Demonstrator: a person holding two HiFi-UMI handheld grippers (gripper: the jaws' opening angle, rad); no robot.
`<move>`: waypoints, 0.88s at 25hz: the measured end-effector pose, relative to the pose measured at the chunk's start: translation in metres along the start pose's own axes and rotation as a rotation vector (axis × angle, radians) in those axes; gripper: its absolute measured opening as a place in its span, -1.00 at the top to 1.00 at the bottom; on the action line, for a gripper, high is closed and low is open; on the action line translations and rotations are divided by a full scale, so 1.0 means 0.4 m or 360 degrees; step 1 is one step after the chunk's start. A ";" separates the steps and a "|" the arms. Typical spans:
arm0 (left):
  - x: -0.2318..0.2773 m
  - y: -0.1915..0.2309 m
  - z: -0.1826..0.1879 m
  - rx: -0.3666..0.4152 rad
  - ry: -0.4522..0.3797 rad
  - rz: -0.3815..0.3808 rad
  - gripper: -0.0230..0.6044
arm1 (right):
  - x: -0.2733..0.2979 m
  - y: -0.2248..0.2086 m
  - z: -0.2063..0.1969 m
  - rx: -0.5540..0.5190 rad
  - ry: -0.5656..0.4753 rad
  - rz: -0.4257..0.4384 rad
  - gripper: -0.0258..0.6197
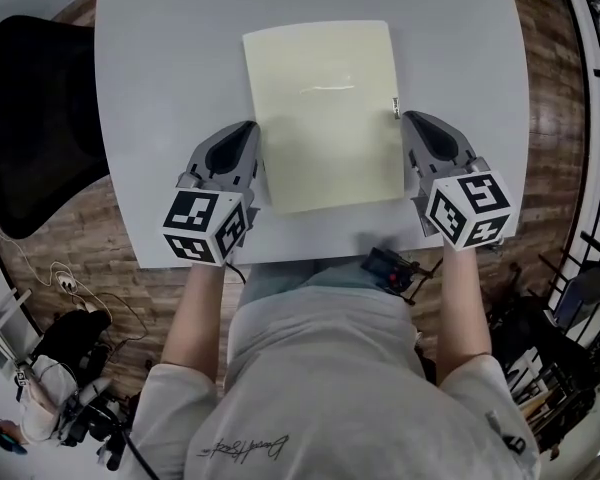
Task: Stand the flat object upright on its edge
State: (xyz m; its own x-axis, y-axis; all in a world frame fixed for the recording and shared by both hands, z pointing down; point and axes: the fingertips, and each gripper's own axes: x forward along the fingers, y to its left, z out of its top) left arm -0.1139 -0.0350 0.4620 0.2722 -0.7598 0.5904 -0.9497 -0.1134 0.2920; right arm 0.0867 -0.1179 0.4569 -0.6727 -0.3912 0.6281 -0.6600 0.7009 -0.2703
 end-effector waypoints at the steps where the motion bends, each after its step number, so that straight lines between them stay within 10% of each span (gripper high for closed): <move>1: 0.006 0.004 -0.005 -0.0006 0.0012 -0.0001 0.86 | 0.007 -0.006 -0.005 0.0005 0.0014 -0.0001 0.83; 22: 0.079 0.045 -0.092 -0.0516 0.0163 -0.0250 0.08 | 0.101 -0.056 -0.105 0.0191 0.0246 0.0146 0.11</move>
State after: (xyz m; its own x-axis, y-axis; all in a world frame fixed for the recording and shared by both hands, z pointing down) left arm -0.1167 -0.0374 0.5136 0.4405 -0.6795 0.5868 -0.8012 -0.0025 0.5985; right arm 0.0881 -0.1244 0.5189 -0.6785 -0.2267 0.6988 -0.6399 0.6495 -0.4106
